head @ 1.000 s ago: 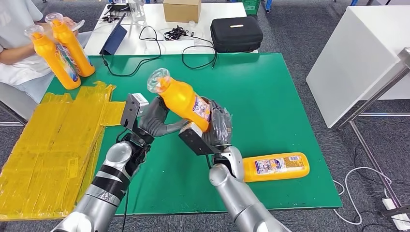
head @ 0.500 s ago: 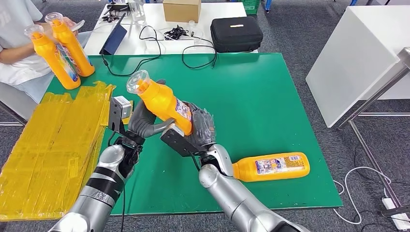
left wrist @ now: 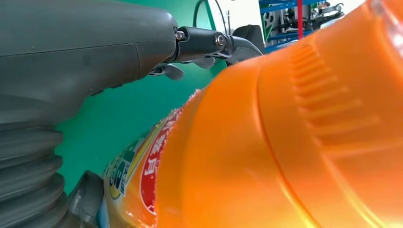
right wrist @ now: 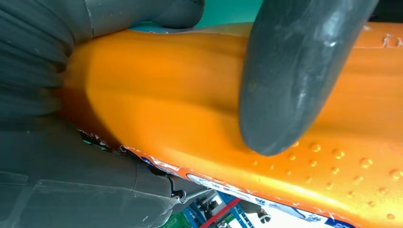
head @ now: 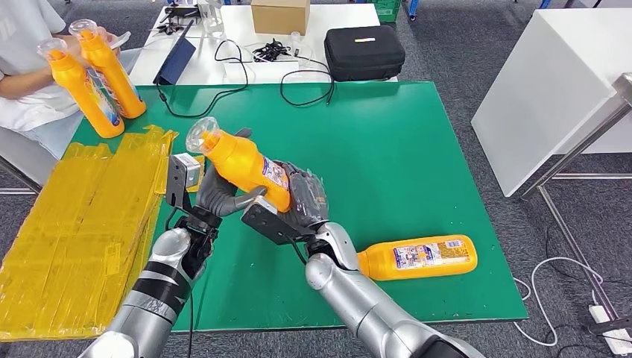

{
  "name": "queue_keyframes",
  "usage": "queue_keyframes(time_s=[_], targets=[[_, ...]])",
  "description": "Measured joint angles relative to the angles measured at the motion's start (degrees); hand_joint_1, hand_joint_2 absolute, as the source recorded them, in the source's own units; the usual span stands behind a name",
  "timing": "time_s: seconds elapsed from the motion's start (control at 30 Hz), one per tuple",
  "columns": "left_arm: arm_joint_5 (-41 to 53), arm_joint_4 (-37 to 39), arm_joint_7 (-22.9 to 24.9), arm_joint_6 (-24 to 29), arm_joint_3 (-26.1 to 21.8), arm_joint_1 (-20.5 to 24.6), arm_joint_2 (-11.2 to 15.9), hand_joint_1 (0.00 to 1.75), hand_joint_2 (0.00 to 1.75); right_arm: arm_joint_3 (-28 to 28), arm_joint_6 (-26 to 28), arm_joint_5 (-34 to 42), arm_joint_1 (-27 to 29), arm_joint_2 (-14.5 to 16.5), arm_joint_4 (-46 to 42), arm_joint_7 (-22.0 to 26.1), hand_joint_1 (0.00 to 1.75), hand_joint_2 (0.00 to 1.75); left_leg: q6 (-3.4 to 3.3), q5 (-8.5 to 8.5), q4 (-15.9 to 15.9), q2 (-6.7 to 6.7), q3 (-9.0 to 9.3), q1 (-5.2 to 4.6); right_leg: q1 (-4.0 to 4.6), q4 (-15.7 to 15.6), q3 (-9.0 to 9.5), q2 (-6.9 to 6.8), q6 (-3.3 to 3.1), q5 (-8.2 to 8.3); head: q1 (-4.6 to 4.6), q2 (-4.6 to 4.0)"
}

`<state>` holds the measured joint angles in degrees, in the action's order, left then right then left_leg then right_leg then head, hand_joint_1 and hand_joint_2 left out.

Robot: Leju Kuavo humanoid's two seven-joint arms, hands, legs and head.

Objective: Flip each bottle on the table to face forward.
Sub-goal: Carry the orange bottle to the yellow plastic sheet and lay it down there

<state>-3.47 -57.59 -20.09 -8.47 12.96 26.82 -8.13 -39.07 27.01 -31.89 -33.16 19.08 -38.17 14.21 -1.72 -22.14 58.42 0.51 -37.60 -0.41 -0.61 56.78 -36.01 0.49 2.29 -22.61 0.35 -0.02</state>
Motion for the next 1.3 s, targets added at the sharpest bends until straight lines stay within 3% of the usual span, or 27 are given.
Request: queue_keyframes(time_s=[0.1, 0.13, 0.23, 0.27, 1.1, 1.13, 1.23, 1.27, 1.3], targets=[[-3.6, 0.0, -1.4, -2.6, -0.6, -0.5, -0.1, 0.03, 1.75, -0.7, -1.9, 0.5, -0.3, 0.0, 0.2, 0.1, 1.71, 1.75, 0.00, 0.00, 0.0, -0.09, 0.01, -0.01, 0.00, 0.0, -0.02, 0.02, 0.00, 0.00, -0.01, 0.00], [-5.6, -0.1, -2.0, -3.8, -1.0, -0.9, -0.2, 0.16, 1.75, -1.3, -2.8, 0.9, -0.5, 0.1, 0.3, 0.2, 1.71, 1.75, 0.00, 0.00, 0.0, -0.14, 0.02, -0.01, -0.01, 0.0, -0.04, 0.04, 0.00, 0.01, -0.01, 0.00], [-8.7, -0.7, -2.5, -5.4, -1.7, -1.9, -1.0, 1.42, 1.75, -3.2, -4.1, 1.9, -0.8, 0.2, 0.6, 0.5, 1.72, 1.75, 0.00, -0.01, 0.0, -0.09, 0.00, -0.01, 0.00, 0.0, -0.07, 0.04, -0.01, 0.00, 0.00, 0.00], [-9.1, -0.9, -2.5, -5.6, -1.9, -2.2, -1.2, 1.72, 1.75, -3.7, -4.2, 2.1, -0.9, 0.2, 0.7, 0.6, 1.72, 1.75, 0.00, -0.01, 0.0, -0.05, -0.01, -0.01, 0.00, 0.0, -0.06, 0.03, -0.01, -0.01, 0.02, 0.00], [-14.9, -5.7, -4.0, -9.4, -4.5, -5.8, -2.0, 1.75, 1.75, -8.6, -3.9, 5.8, -1.9, 0.5, 1.6, 2.1, 1.71, 1.75, 0.01, -0.01, 0.0, -0.19, -0.01, 0.00, 0.00, 0.0, -0.13, 0.07, -0.02, -0.01, -0.01, 0.00], [-15.0, -6.0, -4.0, -9.3, -4.6, -6.1, -2.0, 1.75, 1.75, -8.6, -3.8, 5.8, -1.9, 0.6, 1.7, 2.3, 1.57, 1.75, 0.01, -0.01, 0.0, -0.19, -0.01, 0.00, 0.00, 0.0, -0.13, 0.07, -0.02, -0.01, -0.01, 0.00], [-15.0, -6.8, -4.0, -9.0, -4.7, -6.5, -2.0, 1.75, 1.75, -8.6, -3.4, 5.6, -1.8, 0.7, 1.7, 2.9, 0.29, 1.75, 0.01, -0.01, 0.0, -0.20, -0.01, 0.00, 0.00, 0.0, -0.13, 0.07, -0.02, 0.00, -0.01, 0.00], [-14.9, -6.9, -4.0, -8.9, -4.7, -6.5, -2.0, 1.75, 1.75, -8.6, -3.2, 5.4, -1.7, 0.7, 1.7, 3.1, 0.00, 1.75, 0.01, -0.01, 0.0, -0.19, 0.00, 0.00, 0.00, 0.0, -0.13, 0.07, -0.02, 0.00, -0.01, 0.00], [-14.8, -7.1, -4.1, -8.8, -4.7, -6.6, -2.0, 1.75, 1.75, -8.5, -2.8, 5.1, -1.5, 0.7, 1.7, 3.4, 0.00, 1.75, 0.01, -0.01, 0.0, -0.19, 0.00, 0.00, 0.00, 0.0, -0.12, 0.07, -0.02, 0.00, -0.01, 0.00]])
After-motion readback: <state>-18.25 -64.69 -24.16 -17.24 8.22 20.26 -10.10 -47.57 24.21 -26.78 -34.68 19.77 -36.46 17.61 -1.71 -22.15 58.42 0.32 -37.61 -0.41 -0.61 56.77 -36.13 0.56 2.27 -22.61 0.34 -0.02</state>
